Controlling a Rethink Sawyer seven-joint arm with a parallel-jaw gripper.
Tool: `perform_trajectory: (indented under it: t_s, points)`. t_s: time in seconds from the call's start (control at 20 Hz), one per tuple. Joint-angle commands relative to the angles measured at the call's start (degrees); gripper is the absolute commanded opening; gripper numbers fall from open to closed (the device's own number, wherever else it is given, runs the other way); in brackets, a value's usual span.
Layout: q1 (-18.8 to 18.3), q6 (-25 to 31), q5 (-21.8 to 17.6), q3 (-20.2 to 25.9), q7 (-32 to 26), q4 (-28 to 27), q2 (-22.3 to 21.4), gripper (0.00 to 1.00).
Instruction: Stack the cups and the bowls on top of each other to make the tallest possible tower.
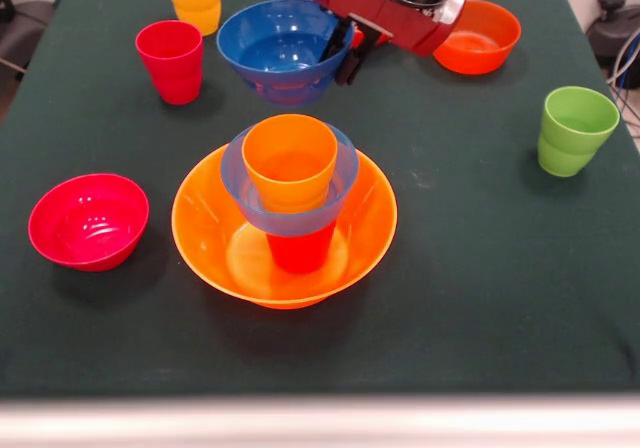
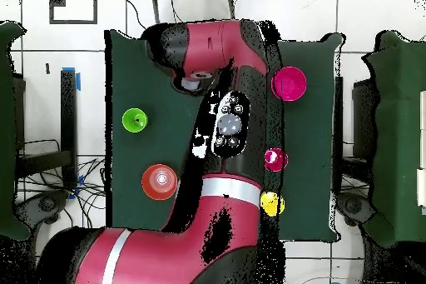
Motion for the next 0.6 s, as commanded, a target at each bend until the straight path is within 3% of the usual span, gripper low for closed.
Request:
perform_trajectory:
  t_s: [0.05,0.6]
  points:
    - [0.36,7.53,-1.26,4.64,-8.71,-1.95,-2.35,0.0]
    - [-0.88,5.47,-1.41,6.14,-9.18,-6.45,1.46,0.0]
